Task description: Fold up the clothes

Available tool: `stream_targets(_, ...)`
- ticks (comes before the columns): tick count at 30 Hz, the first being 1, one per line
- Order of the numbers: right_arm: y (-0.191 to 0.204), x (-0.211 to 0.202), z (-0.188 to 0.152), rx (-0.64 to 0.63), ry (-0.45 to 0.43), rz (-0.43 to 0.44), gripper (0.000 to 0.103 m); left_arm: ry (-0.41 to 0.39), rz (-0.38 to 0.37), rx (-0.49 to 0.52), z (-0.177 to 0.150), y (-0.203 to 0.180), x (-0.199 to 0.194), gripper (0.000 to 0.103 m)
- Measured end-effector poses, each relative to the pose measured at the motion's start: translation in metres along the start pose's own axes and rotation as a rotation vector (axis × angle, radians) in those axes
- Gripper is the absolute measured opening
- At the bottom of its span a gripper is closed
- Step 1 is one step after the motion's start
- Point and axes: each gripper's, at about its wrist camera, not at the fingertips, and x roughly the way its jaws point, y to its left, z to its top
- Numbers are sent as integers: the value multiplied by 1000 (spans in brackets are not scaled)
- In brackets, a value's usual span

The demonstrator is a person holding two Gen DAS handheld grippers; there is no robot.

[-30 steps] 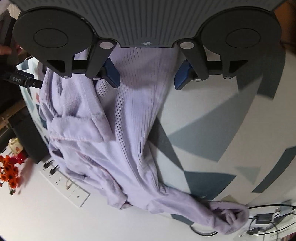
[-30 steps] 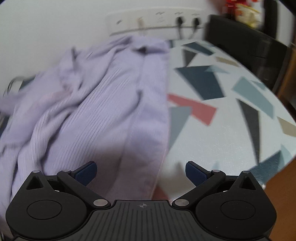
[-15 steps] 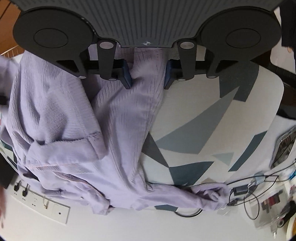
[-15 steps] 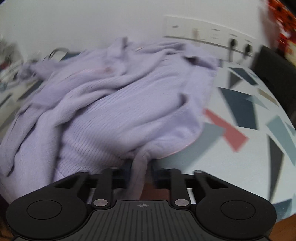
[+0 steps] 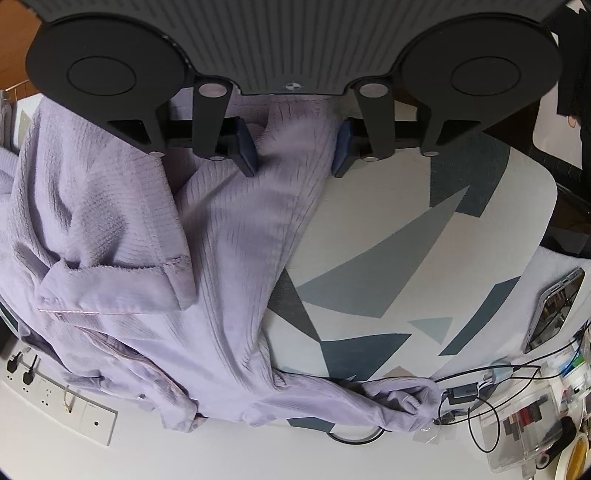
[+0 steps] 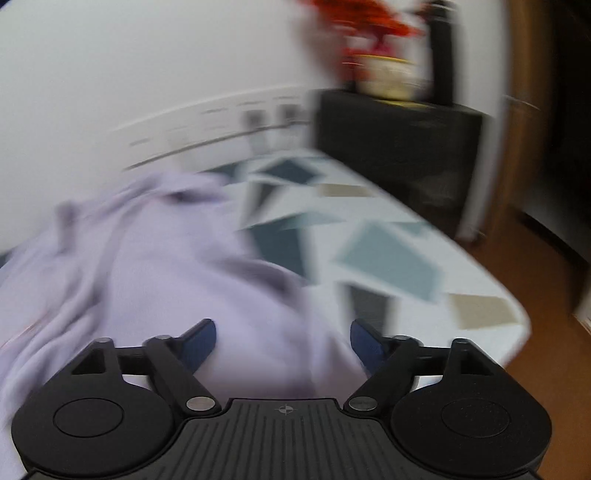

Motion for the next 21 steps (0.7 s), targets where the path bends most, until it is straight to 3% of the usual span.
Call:
stream_targets(3, 47, -7, -22, -199, 21, 132, 80, 2, 6, 2, 0, 4, 2, 65)
stream_targets(5, 82, -8, -41, -358, 57, 233, 92, 5, 2, 8, 1, 7, 4, 68)
stream_targets(7, 112, -8, -60, -500, 83, 276, 93, 5, -2, 16, 2, 9, 6, 70)
stream_targets(10, 140, 4, -79, -605, 127, 271, 93, 2, -2, 29, 3, 8, 7, 71)
stream_targets(12, 143, 14, -83, -626, 133, 237, 86, 1, 3, 27, 3, 10, 8, 79)
stream_targets(13, 142, 15, -83, -626, 113, 234, 64, 0, 3, 24, 3, 12, 9, 80)
stream_targets(14, 139, 16, -79, -626, 95, 208, 36, -1, 0, 23, 3, 13, 9, 81)
stream_targets(15, 132, 16, -73, -602, 92, 194, 22, -1, -2, 26, 3, 14, 10, 82)
stream_targets(17, 118, 17, -61, -553, 86, 166, 15, 5, -2, 28, 4, 14, 10, 82)
stream_targets(19, 91, 22, -46, -472, 40, 11, 13, 16, -1, 23, 7, 14, 11, 82)
stream_targets(21, 50, 32, -29, -296, 25, -127, 13, 20, 1, 21, 7, 14, 11, 82)
